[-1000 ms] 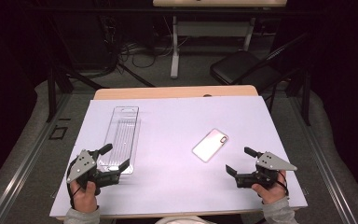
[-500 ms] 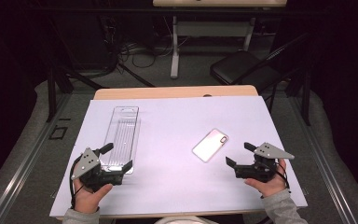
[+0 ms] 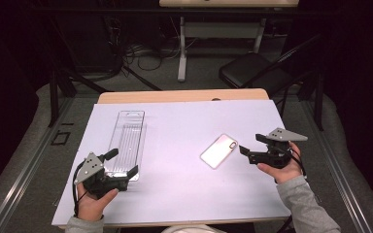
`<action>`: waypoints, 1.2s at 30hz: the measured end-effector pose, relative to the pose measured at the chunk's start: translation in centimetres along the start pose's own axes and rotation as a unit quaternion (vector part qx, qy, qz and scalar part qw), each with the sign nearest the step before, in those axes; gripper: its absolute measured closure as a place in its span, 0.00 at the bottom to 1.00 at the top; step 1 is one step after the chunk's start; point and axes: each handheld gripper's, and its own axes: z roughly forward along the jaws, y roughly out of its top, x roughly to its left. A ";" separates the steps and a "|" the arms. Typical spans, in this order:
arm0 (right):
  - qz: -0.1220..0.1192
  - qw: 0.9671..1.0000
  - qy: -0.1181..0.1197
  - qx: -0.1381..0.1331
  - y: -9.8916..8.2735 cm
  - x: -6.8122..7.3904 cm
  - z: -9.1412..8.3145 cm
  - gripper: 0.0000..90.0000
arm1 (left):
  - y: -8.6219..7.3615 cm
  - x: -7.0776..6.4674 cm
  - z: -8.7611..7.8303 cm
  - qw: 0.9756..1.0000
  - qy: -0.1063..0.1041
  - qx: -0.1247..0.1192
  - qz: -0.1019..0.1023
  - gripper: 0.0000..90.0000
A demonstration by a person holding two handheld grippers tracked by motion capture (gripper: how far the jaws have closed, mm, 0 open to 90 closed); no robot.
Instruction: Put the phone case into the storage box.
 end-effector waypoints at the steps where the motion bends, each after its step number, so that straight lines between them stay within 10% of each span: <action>1: 0.001 1.000 -0.001 0.001 0.2 -0.2 0.2 0.23 | 0.0 0.0 0.0 1.000 -0.001 -0.001 0.000 0.07; 36: -0.009 0.988 -0.005 0.152 5.6 -4.4 7.0 0.43 | -0.2 -0.3 0.2 1.000 -0.011 0.011 0.004 0.13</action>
